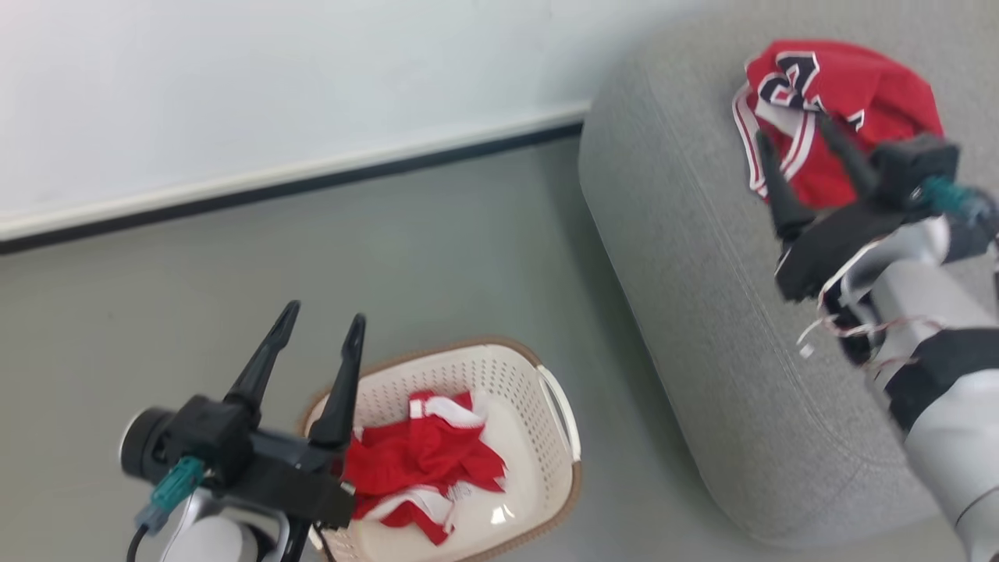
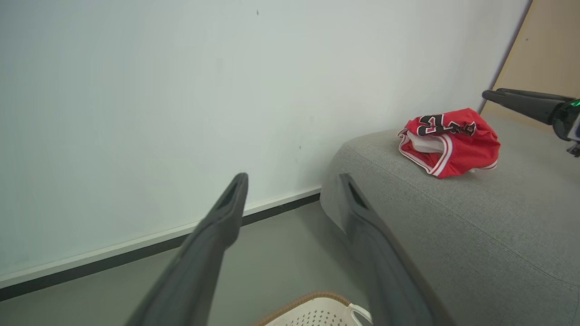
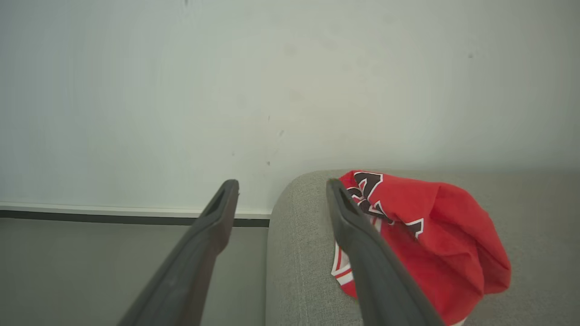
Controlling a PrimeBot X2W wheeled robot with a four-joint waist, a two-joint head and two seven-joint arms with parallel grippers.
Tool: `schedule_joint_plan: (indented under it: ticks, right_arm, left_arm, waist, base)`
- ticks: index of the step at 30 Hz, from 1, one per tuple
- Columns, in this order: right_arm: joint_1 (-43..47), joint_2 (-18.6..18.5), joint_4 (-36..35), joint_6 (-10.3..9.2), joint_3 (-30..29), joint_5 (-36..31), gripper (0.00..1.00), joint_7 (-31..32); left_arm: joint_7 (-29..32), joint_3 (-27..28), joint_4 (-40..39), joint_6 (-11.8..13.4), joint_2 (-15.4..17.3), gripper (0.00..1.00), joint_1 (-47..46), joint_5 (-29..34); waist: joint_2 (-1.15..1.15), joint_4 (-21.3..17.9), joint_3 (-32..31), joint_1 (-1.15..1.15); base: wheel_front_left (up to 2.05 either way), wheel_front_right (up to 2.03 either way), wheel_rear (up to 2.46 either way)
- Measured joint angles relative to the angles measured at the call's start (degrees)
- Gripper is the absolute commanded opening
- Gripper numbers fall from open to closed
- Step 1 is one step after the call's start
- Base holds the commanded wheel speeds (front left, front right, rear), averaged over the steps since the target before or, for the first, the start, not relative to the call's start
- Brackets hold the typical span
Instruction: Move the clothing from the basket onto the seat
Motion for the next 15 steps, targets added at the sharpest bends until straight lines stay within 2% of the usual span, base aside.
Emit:
schedule_joint_plan:
  ticks: [5, 15]
  right_arm:
    - [5.14, 1.51, -3.27, -0.21, -0.51, 0.09, 1.00, 0.00]
    - [16.54, 2.80, -11.27, -4.17, -1.76, -0.02, 1.00, 0.00]
  left_arm:
    - [-0.46, 1.91, 1.49, 1.22, 0.25, 1.00, 3.71, -1.31]
    - [-1.10, 4.99, 3.79, 3.03, 0.34, 1.00, 11.37, -2.27]
  waist:
    - [0.00, 1.86, -3.74, 0.00]
    - [0.00, 4.99, -10.33, 0.00]
  base:
    - [0.00, 0.00, 0.00]
    - [0.00, 0.00, 0.00]
